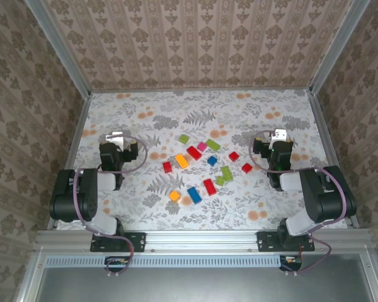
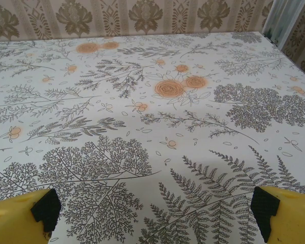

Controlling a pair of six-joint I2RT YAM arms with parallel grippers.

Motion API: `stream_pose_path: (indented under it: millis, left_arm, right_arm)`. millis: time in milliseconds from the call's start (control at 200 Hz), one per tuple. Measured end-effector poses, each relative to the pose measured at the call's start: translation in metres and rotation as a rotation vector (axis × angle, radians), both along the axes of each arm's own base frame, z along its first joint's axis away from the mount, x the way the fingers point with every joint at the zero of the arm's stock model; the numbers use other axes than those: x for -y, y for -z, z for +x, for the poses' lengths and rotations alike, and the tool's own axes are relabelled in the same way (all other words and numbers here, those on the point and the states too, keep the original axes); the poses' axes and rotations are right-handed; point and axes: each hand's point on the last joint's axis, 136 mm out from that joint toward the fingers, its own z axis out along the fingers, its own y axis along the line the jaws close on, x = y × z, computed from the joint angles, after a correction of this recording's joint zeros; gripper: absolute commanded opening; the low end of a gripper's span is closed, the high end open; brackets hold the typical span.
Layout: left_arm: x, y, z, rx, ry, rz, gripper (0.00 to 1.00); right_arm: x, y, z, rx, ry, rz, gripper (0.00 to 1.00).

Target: Assemble a carrot with lego

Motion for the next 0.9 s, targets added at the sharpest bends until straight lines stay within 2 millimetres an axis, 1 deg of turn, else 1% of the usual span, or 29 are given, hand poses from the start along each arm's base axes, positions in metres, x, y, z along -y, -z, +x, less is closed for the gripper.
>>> stream_pose_path:
  millis: [790,900]
  left_arm:
    - [-0.0001,-0.0001,0.0000,0.000,0.000,0.000,1.00]
    - [-0.0026,-0.0013,-0.0021,-0.013,-0.027,0.017,1.00]
  right_arm:
    - [0.0000,0.0000,0.0000,0.000,0.000,0.000,1.00]
    - [0.0024,-0.0005,-0.0009,-0.001,0.018,-0.008,1.00]
